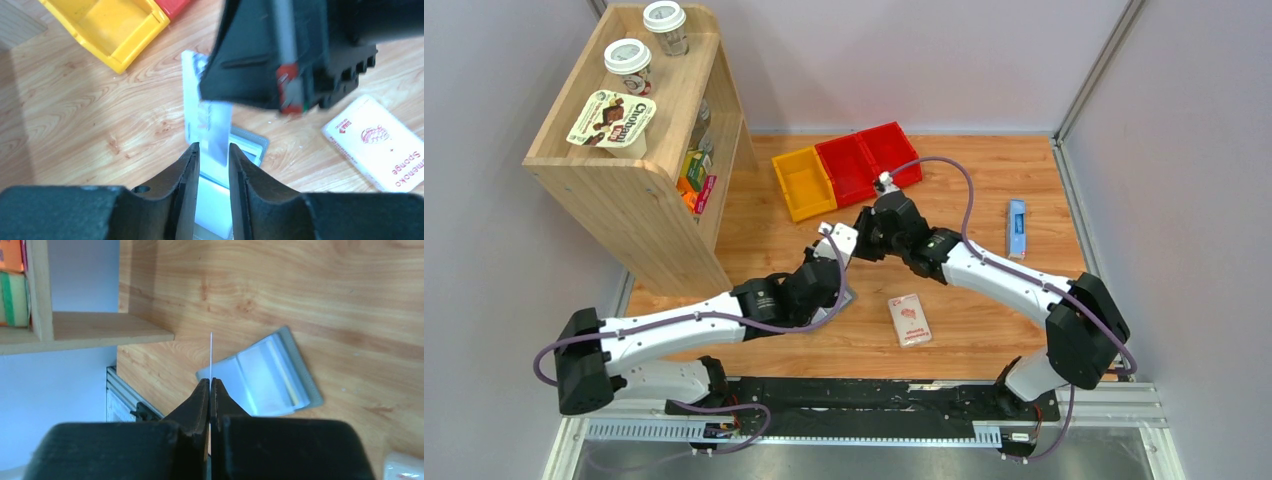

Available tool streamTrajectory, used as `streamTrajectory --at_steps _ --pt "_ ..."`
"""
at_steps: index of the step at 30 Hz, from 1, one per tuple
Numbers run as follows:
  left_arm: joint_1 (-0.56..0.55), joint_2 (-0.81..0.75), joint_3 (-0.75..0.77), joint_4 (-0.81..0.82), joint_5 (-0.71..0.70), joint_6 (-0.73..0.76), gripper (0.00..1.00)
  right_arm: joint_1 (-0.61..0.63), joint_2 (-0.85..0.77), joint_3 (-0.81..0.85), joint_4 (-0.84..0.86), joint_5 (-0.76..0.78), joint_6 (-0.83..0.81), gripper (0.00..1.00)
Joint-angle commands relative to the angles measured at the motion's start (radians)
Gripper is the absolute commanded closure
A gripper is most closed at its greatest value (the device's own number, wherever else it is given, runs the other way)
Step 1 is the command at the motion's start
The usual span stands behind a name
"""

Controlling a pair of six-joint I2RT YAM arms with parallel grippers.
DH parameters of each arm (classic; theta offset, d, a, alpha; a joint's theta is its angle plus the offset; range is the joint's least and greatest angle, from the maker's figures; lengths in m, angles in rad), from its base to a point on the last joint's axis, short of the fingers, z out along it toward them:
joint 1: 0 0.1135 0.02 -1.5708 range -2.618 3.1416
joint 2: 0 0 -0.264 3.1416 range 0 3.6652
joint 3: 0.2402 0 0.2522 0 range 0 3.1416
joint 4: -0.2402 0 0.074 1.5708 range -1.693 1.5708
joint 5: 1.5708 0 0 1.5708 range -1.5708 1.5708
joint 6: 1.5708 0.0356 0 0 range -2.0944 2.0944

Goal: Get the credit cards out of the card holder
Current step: Remove the credit card from the card holder, then place the credit card in the storage box.

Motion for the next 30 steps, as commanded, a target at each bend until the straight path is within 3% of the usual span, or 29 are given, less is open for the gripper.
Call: streamTrajectory --at_steps 1,4,10,15,21,26,30 --pt "0.008 -0.129 -0.039 0.006 -0.032 -0.082 0.54 -0.085 -0.031 -0.056 0.157 -0.056 -0.052 1.00" --pt "0.071 -0.172 -0.068 -0.026 0.044 -0.158 0.39 -0.168 -0.039 -0.085 0.239 -0.095 -0.084 1.00" --pt "0.186 -0.188 -0.110 -0.020 0.192 -0.310 0.35 -0.380 -0.027 -0.101 0.369 -0.129 -0.171 1.00" --pt "0.252 -0.146 -0.130 0.009 0.303 -0.385 0.35 -0.506 0.106 -0.043 0.514 -0.150 -0.231 1.00" --pt "0.286 -0.112 -0.130 0.003 0.374 -0.413 0.34 -0.576 0.378 0.193 0.652 -0.213 -0.245 1.00" --pt "0.321 -0.106 -0.110 -0.035 0.391 -0.418 0.35 -0.580 0.591 0.404 0.660 -0.215 -0.265 1.00" --pt "0.338 -0.108 -0.102 -0.057 0.402 -0.427 0.34 -0.580 0.676 0.481 0.653 -0.185 -0.294 1.00"
